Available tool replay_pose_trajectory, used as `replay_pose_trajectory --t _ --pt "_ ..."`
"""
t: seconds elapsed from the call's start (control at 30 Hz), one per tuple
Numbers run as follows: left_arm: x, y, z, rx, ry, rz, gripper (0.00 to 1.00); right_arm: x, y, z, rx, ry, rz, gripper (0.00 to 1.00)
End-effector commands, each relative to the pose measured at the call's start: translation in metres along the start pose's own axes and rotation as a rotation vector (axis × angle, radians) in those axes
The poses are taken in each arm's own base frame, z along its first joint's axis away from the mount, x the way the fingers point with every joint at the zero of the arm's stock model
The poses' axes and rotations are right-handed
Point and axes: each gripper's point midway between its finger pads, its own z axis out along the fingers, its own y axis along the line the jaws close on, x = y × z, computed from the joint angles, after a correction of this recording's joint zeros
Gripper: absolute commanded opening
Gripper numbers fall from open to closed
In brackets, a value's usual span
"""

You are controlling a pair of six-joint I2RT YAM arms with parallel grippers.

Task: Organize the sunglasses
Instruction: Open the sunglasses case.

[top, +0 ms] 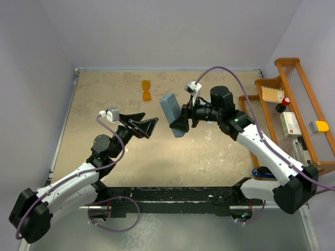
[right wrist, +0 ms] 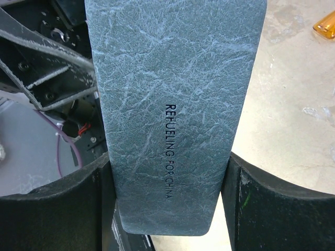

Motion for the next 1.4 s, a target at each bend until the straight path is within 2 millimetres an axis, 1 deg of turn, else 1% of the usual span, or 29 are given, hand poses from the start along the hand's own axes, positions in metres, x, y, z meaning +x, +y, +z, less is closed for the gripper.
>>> replay_pose_trajectory --t 0.0,0.13,0.17,0.23,0.37,0.53,0.67,0.7,0.77,0.83,0.97,1.07,1.27,1.37 --pt "-0.016 -0.036 -0.002 0.218 -0.04 -0.045 0.96 -0.034 0.019 -0.007 -0.092 -0.111 -0.051 0.0" --pt "-0.029 -0.047 -0.004 0.357 -0.048 -0.081 0.96 -0.035 0.022 -0.006 -0.119 -0.105 -0.049 0.0" --pt "-0.037 -0.053 -0.007 0.407 -0.066 -0.084 0.95 -0.035 0.022 -0.006 -0.122 -0.104 -0.05 0.0" --pt "-0.042 -0.06 -0.008 0.471 -0.071 -0.093 0.95 -0.036 0.024 -0.007 -0.128 -0.105 -0.052 0.0" --pt "-0.042 -0.077 -0.011 0.596 -0.053 -0.128 0.95 -0.036 0.025 -0.007 -0.138 -0.102 -0.047 0.0" --pt "-0.039 -0.094 -0.011 0.751 -0.021 -0.181 0.92 -0.036 0.027 -0.005 -0.161 -0.097 -0.032 0.0" --pt "-0.031 -0.094 -0.001 0.778 0.02 -0.179 0.91 -0.035 0.028 0.0 -0.184 -0.082 -0.013 0.0" --pt "-0.03 -0.095 -0.001 0.782 0.025 -0.174 0.91 -0.039 0.026 0.0 -0.169 -0.091 -0.017 0.0" --pt "-0.031 -0.096 -0.002 0.792 0.024 -0.158 0.91 -0.038 0.026 0.001 -0.171 -0.086 -0.016 0.0" --pt "-0.034 -0.099 -0.003 0.804 0.016 -0.141 0.91 -0.036 0.029 0.001 -0.193 -0.076 -0.011 0.0" --pt "-0.035 -0.101 -0.004 0.817 0.016 -0.131 0.91 -0.046 0.037 -0.002 -0.227 -0.094 -0.014 0.0" --pt "-0.034 -0.101 -0.002 0.815 0.023 -0.138 0.91 -0.05 0.045 -0.005 -0.262 -0.101 -0.012 0.0" --pt "-0.031 -0.097 0.001 0.804 0.027 -0.141 0.91 -0.046 0.054 -0.004 -0.301 -0.087 0.004 0.0" --pt "-0.04 -0.105 -0.003 0.827 0.009 -0.135 0.91 -0.043 0.059 -0.001 -0.317 -0.076 0.005 0.0"
